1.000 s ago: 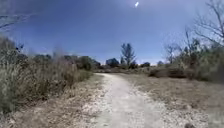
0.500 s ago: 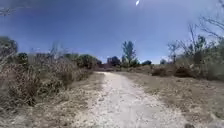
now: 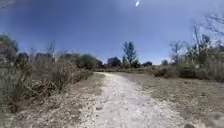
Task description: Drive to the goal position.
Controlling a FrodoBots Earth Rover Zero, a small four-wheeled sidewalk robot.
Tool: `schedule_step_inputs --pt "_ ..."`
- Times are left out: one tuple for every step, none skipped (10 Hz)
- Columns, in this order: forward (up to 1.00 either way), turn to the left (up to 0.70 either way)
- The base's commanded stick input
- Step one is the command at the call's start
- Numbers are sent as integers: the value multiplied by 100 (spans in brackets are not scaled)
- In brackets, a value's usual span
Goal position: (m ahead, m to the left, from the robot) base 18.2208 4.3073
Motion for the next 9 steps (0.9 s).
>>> schedule_step_inputs --pt "70 -34" --pt "70 0" --pt "70 0" --pt "70 0" --pt "70 0" --pt "70 0" --pt "70 0" --pt "70 0" --pt "70 0"
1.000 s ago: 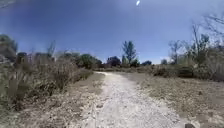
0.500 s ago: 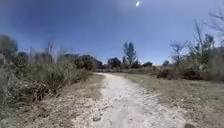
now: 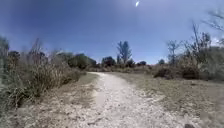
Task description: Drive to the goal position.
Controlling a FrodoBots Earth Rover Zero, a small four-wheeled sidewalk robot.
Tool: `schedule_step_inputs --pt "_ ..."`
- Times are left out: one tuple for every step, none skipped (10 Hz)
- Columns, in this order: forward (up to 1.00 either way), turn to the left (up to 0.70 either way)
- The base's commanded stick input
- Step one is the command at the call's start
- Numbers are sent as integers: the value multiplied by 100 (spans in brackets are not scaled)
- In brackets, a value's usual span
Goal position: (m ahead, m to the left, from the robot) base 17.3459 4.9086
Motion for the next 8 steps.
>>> schedule_step_inputs --pt "70 0" --pt "70 0" --pt "70 0" --pt "70 0" --pt "70 0" --pt "70 0" --pt "70 0" --pt "70 0"
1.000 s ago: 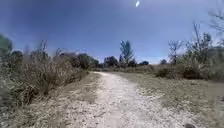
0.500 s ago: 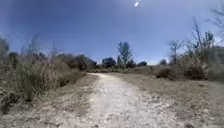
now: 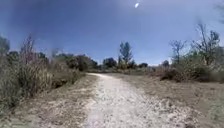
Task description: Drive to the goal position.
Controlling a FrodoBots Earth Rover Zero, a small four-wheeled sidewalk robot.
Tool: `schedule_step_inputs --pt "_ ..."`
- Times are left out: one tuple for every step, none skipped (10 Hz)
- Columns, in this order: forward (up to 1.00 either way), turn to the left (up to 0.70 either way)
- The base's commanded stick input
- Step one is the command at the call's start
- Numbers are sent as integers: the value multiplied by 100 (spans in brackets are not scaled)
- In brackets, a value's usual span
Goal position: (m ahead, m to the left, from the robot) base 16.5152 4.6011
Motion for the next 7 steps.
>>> schedule_step_inputs --pt "70 0" --pt "70 0" --pt "70 0" --pt "70 0" --pt "70 0" --pt "70 0" --pt "70 0"
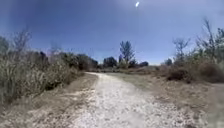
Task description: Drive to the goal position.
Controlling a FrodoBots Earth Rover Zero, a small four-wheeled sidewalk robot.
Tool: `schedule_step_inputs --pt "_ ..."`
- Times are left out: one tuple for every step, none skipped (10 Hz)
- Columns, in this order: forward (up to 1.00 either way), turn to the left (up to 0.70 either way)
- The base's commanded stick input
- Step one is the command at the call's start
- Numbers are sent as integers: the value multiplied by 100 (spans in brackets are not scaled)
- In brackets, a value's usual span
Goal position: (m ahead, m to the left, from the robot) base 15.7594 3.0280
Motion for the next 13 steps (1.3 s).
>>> schedule_step_inputs --pt "70 0" --pt "70 0" --pt "70 0" --pt "70 0" --pt "70 0" --pt "70 0" --pt "70 0" --pt "70 0" --pt "70 0" --pt "70 0" --pt "70 0" --pt "70 0" --pt "70 0"
